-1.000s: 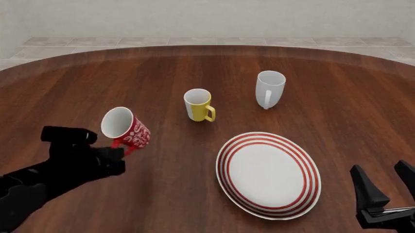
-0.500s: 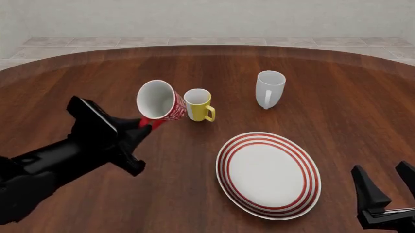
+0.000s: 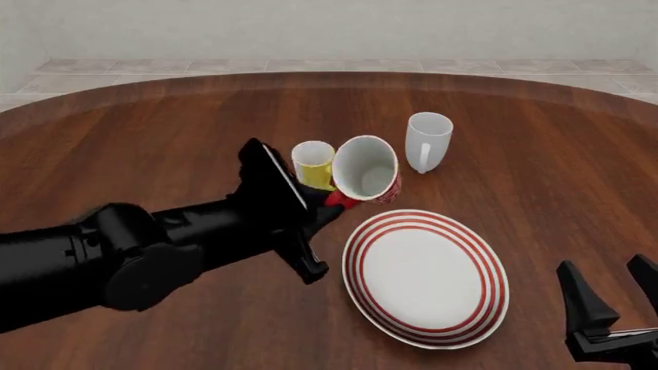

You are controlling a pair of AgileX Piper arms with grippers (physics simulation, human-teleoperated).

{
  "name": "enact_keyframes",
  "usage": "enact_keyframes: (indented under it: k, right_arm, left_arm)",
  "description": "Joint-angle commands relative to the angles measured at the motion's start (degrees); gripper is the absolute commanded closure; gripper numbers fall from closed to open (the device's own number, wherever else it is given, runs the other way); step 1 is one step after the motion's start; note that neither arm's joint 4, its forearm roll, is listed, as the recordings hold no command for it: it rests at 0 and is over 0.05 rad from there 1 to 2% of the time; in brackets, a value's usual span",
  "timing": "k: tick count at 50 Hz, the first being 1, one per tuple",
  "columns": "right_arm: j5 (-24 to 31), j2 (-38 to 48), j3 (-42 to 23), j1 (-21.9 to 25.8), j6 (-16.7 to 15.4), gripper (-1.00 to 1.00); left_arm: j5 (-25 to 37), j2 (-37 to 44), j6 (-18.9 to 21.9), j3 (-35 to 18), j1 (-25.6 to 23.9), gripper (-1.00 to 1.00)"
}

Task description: Pick up the red mug and put it on the plate

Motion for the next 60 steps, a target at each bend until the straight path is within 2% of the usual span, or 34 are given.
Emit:
enact_keyframes:
  k: [1,6,7,8,9,10,12,16,23,37,51,60]
  right_arm:
    - [0.4,-0.5,0.0,0.0,0.0,-1.0]
    - [0.6,-0.7,0.0,0.0,-0.1,-1.0]
    - [0.6,-0.7,0.0,0.0,0.0,-1.0]
    - [0.5,-0.6,0.0,-0.1,0.1,-1.0]
    - [0.5,-0.6,0.0,-0.1,0.1,-1.0]
    - [0.6,-0.7,0.0,-0.1,0.1,-1.0]
    - [0.9,-1.0,0.0,0.0,0.1,-1.0]
    - [1.4,-1.5,0.0,-0.1,0.2,-1.0]
    - [1.3,-1.4,0.0,-0.1,0.2,-1.0]
    - [-1.0,1.4,0.0,0.2,-0.2,-1.0]
    - [-3.2,3.9,0.0,0.2,-0.1,-1.0]
    - [-2.0,2.7,0.0,0.1,0.1,-1.0]
  left_arm:
    - [2.6,5.9,0.1,-6.5,-5.1,1.0]
    - [3.6,8.1,0.8,-8.4,-6.0,1.0]
    - [4.7,9.0,-1.6,-9.7,-4.3,1.0]
    - [6.2,10.1,-5.4,-11.4,-4.6,1.0]
    - [6.6,10.6,-6.2,-12.0,-4.4,1.0]
    - [5.9,11.1,-3.8,-11.7,-4.4,1.0]
    - [6.7,12.0,-4.9,-12.7,-4.8,1.0]
    - [6.7,13.3,-2.4,-13.3,-5.6,1.0]
    - [7.3,16.9,-2.1,-14.9,-6.8,1.0]
    - [6.3,23.5,-3.9,-15.7,-7.8,1.0]
    - [6.7,25.7,-4.3,-15.2,-8.1,1.0]
    - [7.6,26.2,-6.1,-15.7,-7.8,1.0]
